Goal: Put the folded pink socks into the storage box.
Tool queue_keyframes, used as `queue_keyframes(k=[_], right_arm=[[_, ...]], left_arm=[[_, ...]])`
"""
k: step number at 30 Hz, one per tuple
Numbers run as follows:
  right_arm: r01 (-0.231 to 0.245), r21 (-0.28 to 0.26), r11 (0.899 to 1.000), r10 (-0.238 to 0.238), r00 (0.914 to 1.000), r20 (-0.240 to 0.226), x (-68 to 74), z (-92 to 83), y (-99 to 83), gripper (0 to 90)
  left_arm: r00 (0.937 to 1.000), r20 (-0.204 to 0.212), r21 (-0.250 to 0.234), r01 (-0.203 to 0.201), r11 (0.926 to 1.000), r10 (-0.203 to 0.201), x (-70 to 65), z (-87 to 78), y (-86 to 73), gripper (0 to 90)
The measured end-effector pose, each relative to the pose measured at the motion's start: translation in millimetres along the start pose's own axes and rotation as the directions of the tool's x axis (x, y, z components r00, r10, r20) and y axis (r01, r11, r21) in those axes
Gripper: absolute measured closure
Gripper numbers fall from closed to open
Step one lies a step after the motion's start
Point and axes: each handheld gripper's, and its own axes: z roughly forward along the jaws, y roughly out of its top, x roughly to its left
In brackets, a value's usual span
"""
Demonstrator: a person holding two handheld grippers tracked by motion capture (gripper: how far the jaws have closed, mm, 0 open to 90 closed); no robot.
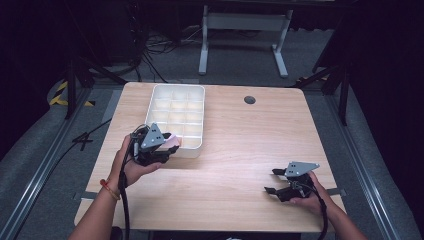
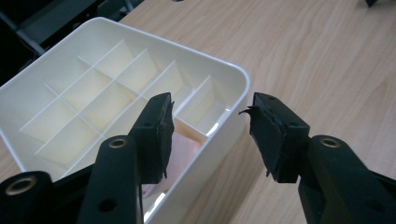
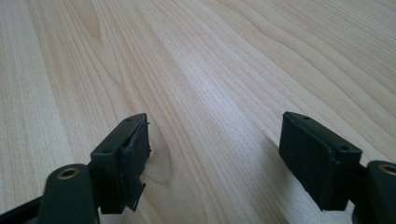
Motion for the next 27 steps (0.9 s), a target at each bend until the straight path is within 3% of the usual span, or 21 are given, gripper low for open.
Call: queue_keyframes(k=[4,9,18,24,27], right_arm=[[-0.001,0.000,1.000,0.001,1.0000,0.000,0.0,0.0,0.0,25.0],[-0.001,0.000,1.000,0.001,1.0000,0.000,0.0,0.0,-0.1,25.0],[-0.005,0.001,1.000,0.005,1.0000,0.002,0.3,-0.3,-0.2,25.0],[-0.007,0.003,1.000,0.007,1.0000,0.003,0.4,-0.7,-0.4,25.0],[-0.008,0.002,1.000,0.008,1.0000,0.003,0.4,-0.9,-0.5,25.0]], left_arm=[[0.9987,0.018,0.023,-0.049,0.9985,0.049,-13.4,-1.7,3.5,46.4],[0.9965,0.035,0.037,-0.078,0.9963,0.076,-25.4,0.9,-0.2,41.6],[0.9919,0.103,0.091,-0.084,0.9923,0.074,-34.8,19.8,-24.4,34.4],[0.9890,0.119,0.150,-0.106,0.9830,0.089,-39.8,33.6,-41.9,29.0],[0.9883,0.132,0.162,-0.098,0.9820,0.077,-39.9,38.7,-51.2,27.3]])
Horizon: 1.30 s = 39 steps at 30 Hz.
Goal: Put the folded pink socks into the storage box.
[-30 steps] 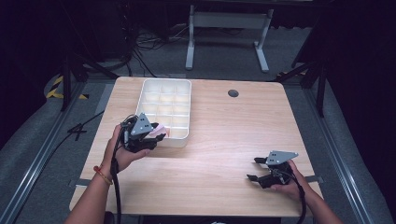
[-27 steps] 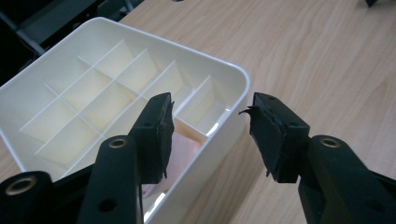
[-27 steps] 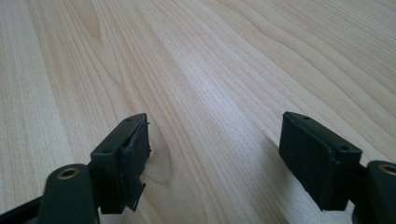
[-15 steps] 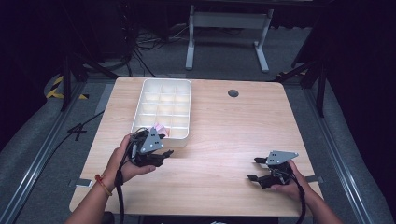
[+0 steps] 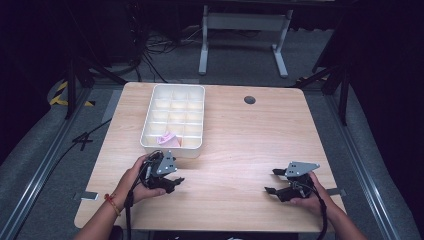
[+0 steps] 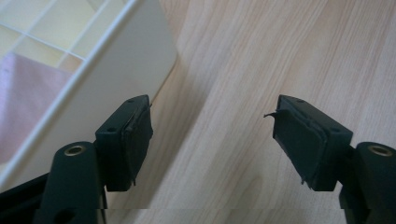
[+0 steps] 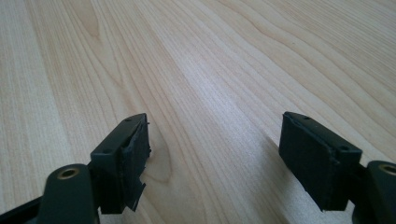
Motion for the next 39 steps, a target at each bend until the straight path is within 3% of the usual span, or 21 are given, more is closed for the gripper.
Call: queue_keyframes(k=[11,14,15,16,17,18,19,39], right_arm=[[0.000,-0.002,1.000,0.000,1.0000,0.001,0.0,-0.2,-0.3,25.0],[0.001,-0.001,1.000,-0.001,1.0000,0.000,-0.2,-0.3,-0.3,25.0],[0.002,-0.001,1.000,-0.002,1.0000,0.000,-0.2,-0.3,-0.3,25.0],[0.001,-0.001,1.000,-0.001,1.0000,0.000,-0.2,-0.3,-0.3,25.0],[0.001,-0.001,1.000,-0.001,1.0000,0.000,-0.2,-0.3,-0.3,25.0],[0.001,0.000,1.000,-0.001,1.0000,0.000,-0.1,-0.4,-0.3,25.0],[0.002,-0.001,1.000,-0.002,1.0000,0.001,-0.2,-0.3,-0.4,25.0],[0.001,0.000,1.000,-0.001,1.0000,0.001,-0.3,-0.3,-0.4,24.4]], left_arm=[[0.9961,0.029,0.015,0.083,0.9965,-0.083,0.7,16.0,-32.3,21.5],[0.9859,0.064,-0.015,0.156,0.9877,-0.154,3.8,17.7,-39.0,19.9],[0.9844,0.074,-0.017,0.161,0.9867,-0.160,5.1,18.0,-40.3,19.4],[0.9752,0.101,-0.036,0.201,0.9788,-0.197,6.4,19.7,-44.7,18.9],[0.9752,0.101,-0.036,0.201,0.9788,-0.197,6.4,19.7,-44.7,17.2],[0.9694,0.115,-0.051,0.224,0.9733,-0.217,6.8,21.3,-47.2,17.2],[0.9722,0.110,-0.066,0.215,0.9744,-0.207,7.2,21.6,-49.0,14.6],[0.9701,0.102,-0.065,0.227,0.9716,-0.220,6.0,21.5,-49.0,13.9]])
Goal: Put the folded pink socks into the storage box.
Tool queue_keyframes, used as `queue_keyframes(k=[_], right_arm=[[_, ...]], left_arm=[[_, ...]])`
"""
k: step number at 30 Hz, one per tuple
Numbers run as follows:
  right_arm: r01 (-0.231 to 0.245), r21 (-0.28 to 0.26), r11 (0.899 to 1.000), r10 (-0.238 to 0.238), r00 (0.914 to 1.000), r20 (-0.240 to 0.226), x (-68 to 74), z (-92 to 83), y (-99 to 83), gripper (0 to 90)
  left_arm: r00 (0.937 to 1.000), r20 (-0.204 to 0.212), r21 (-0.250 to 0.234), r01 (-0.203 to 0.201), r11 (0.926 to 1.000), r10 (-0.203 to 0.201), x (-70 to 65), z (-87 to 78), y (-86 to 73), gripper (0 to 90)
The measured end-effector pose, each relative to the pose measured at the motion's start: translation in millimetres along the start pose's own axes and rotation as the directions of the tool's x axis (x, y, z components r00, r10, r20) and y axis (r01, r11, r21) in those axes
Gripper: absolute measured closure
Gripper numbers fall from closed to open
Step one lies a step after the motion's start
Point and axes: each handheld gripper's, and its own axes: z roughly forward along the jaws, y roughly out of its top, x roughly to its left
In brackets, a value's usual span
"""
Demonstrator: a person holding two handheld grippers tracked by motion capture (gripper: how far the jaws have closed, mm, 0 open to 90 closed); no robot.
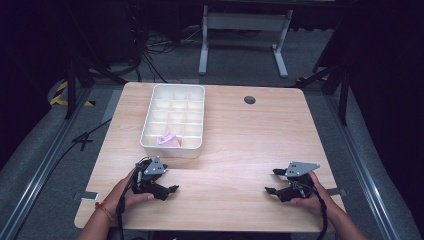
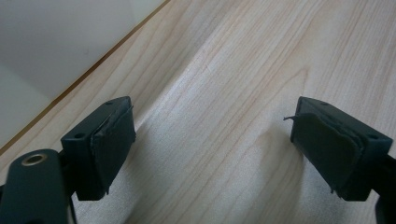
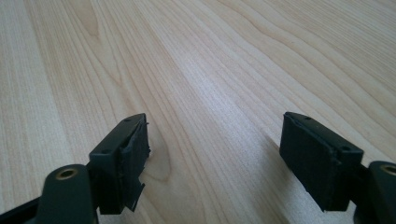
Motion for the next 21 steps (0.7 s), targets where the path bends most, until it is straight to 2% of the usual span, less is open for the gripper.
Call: queue_keyframes(k=[21], right_arm=[[0.001,0.001,1.000,-0.001,1.0000,-0.002,-0.3,-0.1,0.0,23.9]], left_arm=[[0.9999,-0.011,0.016,0.011,0.9998,-0.011,1.2,2.3,1.9,8.1]])
